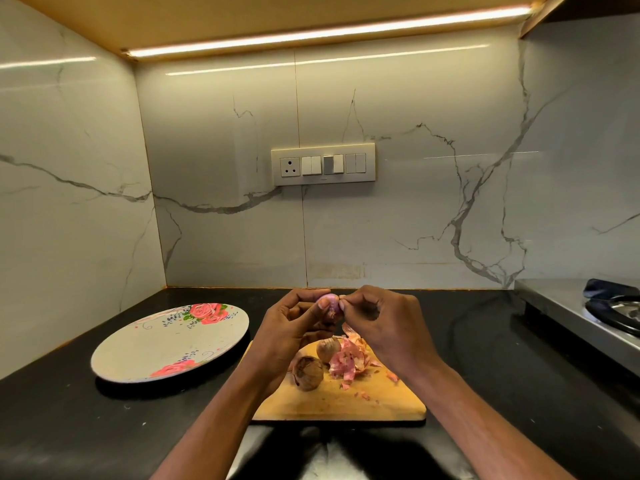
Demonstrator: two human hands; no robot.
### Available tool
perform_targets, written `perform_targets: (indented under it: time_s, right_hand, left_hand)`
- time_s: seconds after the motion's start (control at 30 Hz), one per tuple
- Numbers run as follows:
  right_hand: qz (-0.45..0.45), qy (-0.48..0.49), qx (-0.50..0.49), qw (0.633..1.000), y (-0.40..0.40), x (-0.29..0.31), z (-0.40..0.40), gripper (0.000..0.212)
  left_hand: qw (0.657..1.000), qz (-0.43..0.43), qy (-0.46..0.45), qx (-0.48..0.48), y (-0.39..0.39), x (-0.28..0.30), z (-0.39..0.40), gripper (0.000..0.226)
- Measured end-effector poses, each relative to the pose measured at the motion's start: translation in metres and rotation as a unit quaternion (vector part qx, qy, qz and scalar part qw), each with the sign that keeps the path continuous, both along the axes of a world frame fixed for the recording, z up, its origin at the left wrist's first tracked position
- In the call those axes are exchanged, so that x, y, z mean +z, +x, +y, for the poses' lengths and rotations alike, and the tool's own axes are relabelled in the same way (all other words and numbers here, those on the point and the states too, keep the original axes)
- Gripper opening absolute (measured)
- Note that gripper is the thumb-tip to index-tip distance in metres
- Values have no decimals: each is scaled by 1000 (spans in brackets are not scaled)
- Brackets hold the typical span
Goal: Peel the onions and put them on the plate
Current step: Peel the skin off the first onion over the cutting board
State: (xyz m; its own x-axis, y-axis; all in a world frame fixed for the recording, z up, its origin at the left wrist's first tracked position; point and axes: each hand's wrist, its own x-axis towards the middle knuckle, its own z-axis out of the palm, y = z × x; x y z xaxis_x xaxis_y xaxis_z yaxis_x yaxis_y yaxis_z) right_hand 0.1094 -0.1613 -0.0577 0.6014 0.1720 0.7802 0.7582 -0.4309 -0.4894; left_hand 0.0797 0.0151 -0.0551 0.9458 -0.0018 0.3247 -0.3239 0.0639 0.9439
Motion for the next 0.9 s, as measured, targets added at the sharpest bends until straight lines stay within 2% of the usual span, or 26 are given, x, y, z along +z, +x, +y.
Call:
perform_targets:
  time_s: [0.2, 0.4, 0.9]
  right_hand:
    - [25, 31, 6, 999, 5, 2, -3, 13]
    - [17, -1, 15, 1000, 0, 5, -3, 21]
    - [24, 22, 0, 999, 2, 0, -1, 10]
  left_hand:
    - [1000, 3, -8, -6, 0, 0, -1, 37]
    - [1000, -1, -1, 7, 1, 0, 0, 37]
    - [1000, -6, 12, 10, 0, -1, -1, 38]
